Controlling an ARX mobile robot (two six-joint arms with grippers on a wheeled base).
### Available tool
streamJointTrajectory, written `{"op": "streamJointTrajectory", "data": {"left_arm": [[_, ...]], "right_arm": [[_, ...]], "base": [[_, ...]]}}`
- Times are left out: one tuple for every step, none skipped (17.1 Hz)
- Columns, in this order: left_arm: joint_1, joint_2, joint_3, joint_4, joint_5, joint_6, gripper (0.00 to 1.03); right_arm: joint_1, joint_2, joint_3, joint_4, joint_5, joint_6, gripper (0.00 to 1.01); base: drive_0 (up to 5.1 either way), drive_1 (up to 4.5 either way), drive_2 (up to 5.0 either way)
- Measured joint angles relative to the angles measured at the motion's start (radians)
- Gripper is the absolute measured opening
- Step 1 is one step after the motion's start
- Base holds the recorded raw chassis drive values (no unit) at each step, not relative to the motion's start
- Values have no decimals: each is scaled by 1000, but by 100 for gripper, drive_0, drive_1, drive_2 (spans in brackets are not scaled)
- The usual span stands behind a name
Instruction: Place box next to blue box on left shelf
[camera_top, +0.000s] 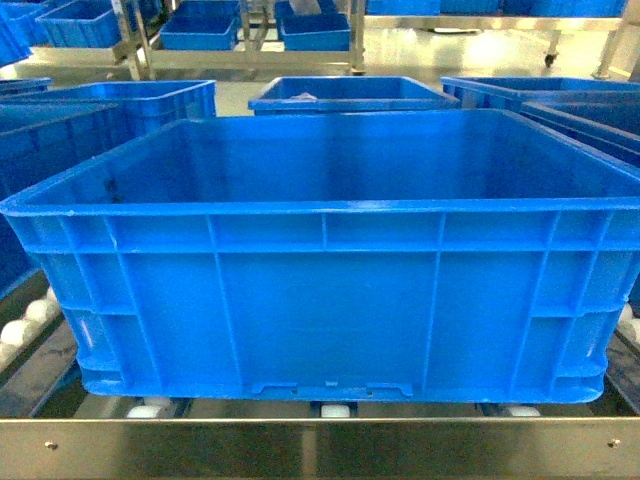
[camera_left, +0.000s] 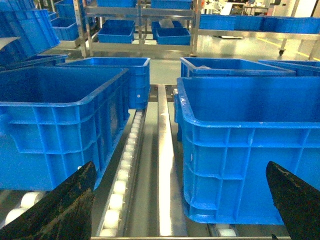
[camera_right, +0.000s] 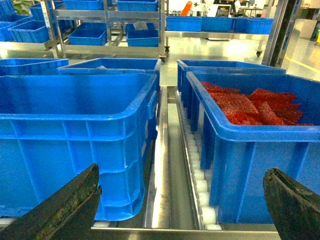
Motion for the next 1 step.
{"op": "streamJointTrajectory", "data": {"left_arm": [[0,0,0,0,0,0,98]], "right_arm": [[0,0,0,0,0,0,98]], "base": [[0,0,0]]}}
